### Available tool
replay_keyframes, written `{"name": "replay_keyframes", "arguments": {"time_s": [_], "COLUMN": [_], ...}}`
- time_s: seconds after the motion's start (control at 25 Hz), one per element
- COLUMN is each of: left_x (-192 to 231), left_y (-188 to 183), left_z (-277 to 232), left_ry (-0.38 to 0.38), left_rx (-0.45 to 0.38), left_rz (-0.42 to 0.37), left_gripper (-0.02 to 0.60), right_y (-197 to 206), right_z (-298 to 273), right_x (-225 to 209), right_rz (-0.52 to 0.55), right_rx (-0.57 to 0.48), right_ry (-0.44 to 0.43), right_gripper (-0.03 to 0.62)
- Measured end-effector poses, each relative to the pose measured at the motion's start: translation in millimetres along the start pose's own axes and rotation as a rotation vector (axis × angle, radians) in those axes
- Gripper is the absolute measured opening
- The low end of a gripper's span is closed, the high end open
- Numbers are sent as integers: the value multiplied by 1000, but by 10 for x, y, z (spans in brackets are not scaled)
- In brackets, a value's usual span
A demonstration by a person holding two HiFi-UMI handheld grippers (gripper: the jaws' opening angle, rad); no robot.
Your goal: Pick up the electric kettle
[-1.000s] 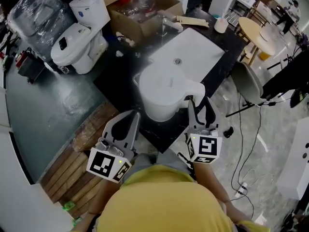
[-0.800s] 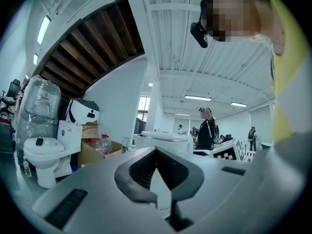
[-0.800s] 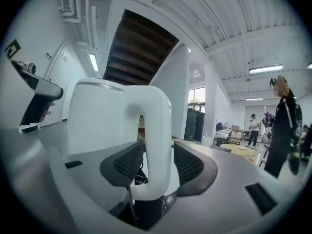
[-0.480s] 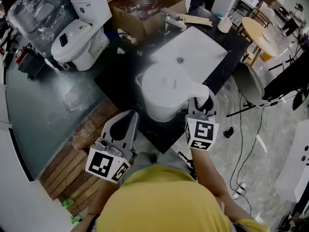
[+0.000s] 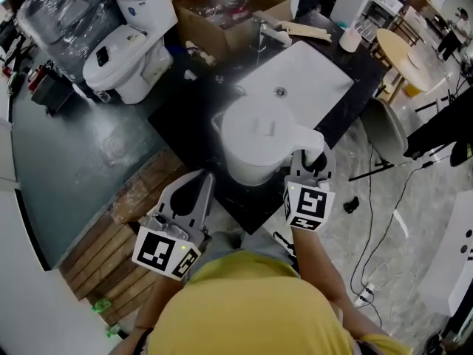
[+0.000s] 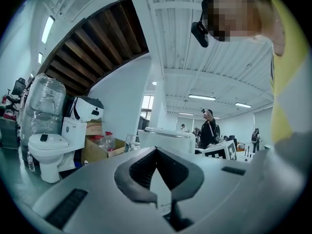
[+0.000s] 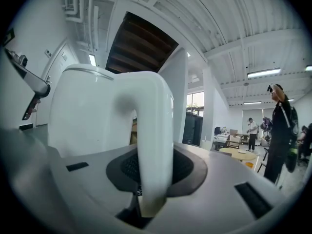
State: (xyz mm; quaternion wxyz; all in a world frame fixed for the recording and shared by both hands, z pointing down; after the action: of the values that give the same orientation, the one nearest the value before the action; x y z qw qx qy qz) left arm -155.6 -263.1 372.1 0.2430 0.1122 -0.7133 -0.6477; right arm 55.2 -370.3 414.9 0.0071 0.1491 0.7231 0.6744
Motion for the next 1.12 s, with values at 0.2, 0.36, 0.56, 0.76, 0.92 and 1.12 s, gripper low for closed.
{"name": "replay_keyframes", "arguments": {"time_s": [0.2, 0.36, 0.56, 0.76, 0.92, 1.12], "left_x": [23, 34, 57, 68, 65, 48], "left_y": [19, 23, 24, 9, -12, -33], "left_z": [31, 51, 72, 49, 28, -6], "left_ry": [-9, -15, -15, -9, -7, 0], "left_rx": [-1, 0, 1, 4, 2, -5], "left_rz": [0, -2, -4, -5, -6, -12], "left_gripper": [9, 9, 9, 9, 9, 9], "right_y": [-21, -48, -41, -79, -188, -364], "right_z": [-2, -18, -38, -57, -59, -14], "right_x": [12, 1, -44, -92, -134, -180], "right_rz": [4, 1, -25, -43, -54, -61], "right_rx": [-18, -21, -22, -32, -53, -90], "right_ry": [-2, 1, 13, 21, 24, 17], "right_gripper": [82, 91, 92, 94, 94, 94]}}
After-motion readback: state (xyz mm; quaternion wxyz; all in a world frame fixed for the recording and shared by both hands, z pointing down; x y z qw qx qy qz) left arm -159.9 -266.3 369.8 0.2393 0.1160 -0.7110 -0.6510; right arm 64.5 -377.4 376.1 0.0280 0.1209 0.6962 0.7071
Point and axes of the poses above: the fingertips, and each gripper's own axes: z backward along the fingers, x to its left, y out of its underside, the point moved 3 cm from there along z, backward along the fingers
